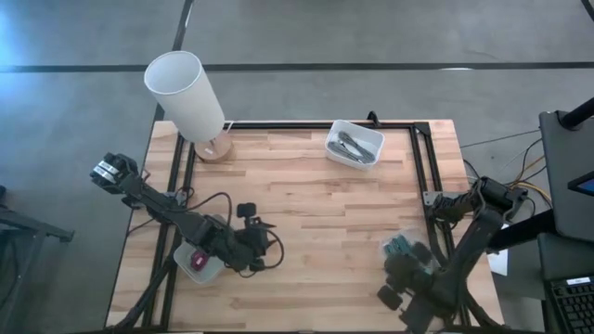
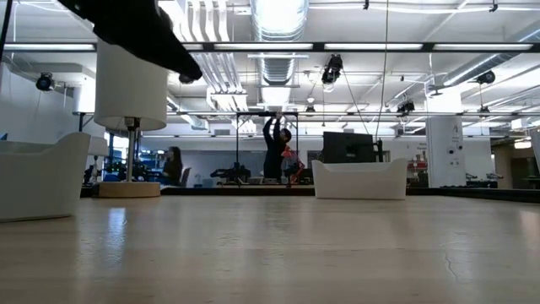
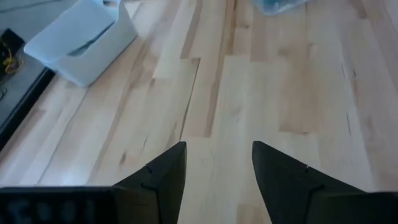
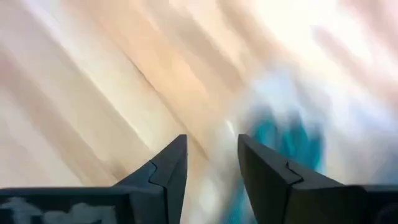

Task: Pick & Place USB Port
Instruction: Return to Home Position

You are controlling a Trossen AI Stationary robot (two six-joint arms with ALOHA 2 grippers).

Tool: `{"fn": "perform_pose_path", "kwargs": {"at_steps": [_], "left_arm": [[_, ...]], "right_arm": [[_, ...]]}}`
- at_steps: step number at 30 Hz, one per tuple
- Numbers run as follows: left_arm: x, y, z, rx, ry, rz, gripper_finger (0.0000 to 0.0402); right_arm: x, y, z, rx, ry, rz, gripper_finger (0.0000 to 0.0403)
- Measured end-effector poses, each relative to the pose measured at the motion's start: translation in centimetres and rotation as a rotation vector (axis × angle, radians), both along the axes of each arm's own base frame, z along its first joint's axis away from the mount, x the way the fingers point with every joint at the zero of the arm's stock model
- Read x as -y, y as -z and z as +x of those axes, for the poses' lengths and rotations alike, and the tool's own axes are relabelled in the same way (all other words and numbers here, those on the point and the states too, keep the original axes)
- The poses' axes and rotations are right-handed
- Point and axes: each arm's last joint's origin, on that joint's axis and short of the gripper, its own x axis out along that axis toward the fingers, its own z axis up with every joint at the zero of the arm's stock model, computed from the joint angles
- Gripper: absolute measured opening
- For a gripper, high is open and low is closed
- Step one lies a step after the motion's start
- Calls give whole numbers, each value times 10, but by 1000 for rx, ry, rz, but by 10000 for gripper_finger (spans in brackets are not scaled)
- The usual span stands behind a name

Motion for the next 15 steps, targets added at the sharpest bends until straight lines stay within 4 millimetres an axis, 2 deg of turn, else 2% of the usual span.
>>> {"fn": "perform_pose_path", "kwargs": {"at_steps": [4, 7, 12, 15], "left_arm": [[3, -4, 0, 6, 38, 29, 174], [6, -10, -1, 19, 54, 31, 142], [4, -24, -8, 54, 77, 31, 62], [2, -37, -16, 96, 89, 18, 14]], "right_arm": [[-6, -25, 14, 264, -198, -193, 133], [-8, -42, 19, 396, -306, -362, 129], [-12, -63, 24, 390, -478, -538, 123], [-14, -70, 25, 430, -465, -543, 117]]}}
